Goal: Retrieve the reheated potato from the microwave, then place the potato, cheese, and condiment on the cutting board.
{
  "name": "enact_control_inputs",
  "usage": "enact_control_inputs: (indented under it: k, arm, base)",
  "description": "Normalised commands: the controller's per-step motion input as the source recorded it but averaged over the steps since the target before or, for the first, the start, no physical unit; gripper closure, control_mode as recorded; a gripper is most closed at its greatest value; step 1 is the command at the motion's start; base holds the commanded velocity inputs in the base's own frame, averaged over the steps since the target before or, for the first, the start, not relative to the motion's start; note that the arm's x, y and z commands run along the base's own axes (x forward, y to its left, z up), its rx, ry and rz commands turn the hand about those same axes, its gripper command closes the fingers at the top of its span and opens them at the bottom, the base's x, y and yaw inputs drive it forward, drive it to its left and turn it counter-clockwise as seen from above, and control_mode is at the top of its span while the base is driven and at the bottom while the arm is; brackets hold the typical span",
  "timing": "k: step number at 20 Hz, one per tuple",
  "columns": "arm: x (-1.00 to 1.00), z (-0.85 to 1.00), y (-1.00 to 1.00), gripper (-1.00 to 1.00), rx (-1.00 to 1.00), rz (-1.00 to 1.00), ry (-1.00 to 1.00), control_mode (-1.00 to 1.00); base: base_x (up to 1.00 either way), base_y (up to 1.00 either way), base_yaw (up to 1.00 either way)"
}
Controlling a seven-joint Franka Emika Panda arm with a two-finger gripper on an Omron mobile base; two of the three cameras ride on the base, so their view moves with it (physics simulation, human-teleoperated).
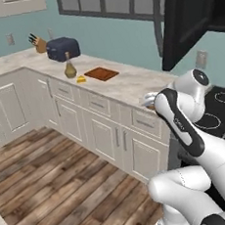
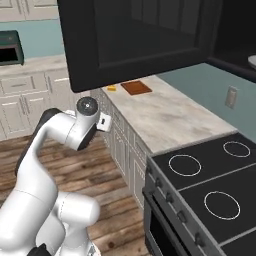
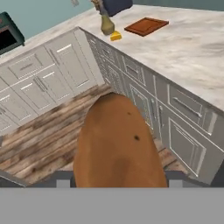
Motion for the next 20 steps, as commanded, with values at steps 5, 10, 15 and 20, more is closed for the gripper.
enact_control_inputs:
  k: [5,10,15,20]
  arm:
    - [0.00,0.00,0.00,1.00,0.00,0.00,0.00,1.00]
    - [0.00,0.00,0.00,1.00,0.00,0.00,0.00,1.00]
    - [0.00,0.00,0.00,1.00,0.00,0.00,0.00,1.00]
    - [0.00,0.00,0.00,1.00,0.00,0.00,0.00,1.00]
  base:
    - [-0.19,0.00,0.44]
    - [-0.18,0.01,0.41]
    - [-0.10,0.10,0.36]
    - [0.02,0.11,0.34]
